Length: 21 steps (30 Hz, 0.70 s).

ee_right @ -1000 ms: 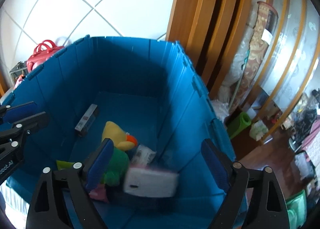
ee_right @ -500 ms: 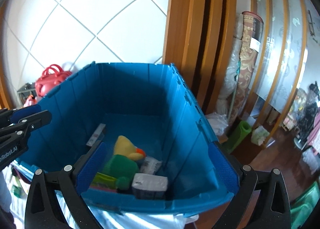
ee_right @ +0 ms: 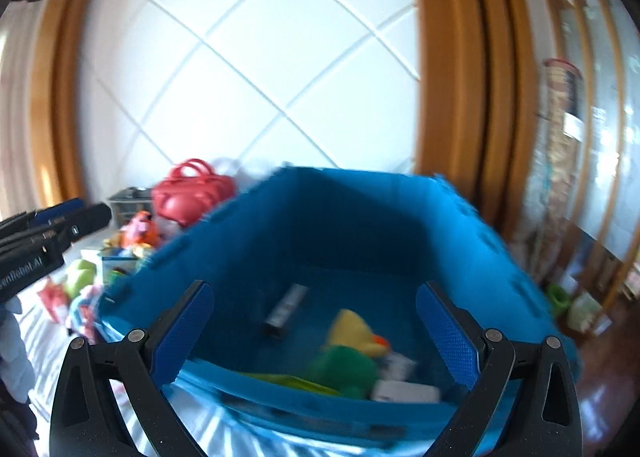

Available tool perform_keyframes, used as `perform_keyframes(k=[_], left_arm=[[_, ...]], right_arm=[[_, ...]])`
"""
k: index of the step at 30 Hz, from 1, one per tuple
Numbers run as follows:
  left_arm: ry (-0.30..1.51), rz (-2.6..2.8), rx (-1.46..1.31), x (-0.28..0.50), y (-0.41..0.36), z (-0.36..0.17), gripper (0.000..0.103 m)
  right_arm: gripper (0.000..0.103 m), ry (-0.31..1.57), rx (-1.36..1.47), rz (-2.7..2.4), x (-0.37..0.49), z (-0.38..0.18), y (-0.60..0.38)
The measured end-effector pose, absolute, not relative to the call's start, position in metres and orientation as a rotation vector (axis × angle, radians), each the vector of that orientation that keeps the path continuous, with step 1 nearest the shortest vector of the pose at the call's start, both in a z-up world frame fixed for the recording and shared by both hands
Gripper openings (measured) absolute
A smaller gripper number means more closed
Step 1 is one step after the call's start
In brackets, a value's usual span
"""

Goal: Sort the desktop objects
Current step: 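Move both grippers back from the crate to the pile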

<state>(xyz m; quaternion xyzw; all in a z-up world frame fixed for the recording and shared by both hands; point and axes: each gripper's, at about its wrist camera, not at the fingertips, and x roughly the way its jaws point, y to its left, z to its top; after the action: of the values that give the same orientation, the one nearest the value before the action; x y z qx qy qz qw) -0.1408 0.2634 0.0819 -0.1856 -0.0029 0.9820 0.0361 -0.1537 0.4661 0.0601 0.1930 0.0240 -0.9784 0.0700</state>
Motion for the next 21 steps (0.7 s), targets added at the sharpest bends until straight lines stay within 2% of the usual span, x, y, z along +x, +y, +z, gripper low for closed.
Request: perform_keyframes(k=[9,21], left_arm=[[-0.111,3.207,-0.732,-0.142,0.126,0.052,0.063],[-0.189,3.269,-1.168,-0.147,-0.126,-0.039,0.063]], right_arm=[[0.103,0.157,0.554,-2.802,-0.164,0.063,0.353],[0.103,0.188,0.659,-2.612,-0.189,0.016,0.122]])
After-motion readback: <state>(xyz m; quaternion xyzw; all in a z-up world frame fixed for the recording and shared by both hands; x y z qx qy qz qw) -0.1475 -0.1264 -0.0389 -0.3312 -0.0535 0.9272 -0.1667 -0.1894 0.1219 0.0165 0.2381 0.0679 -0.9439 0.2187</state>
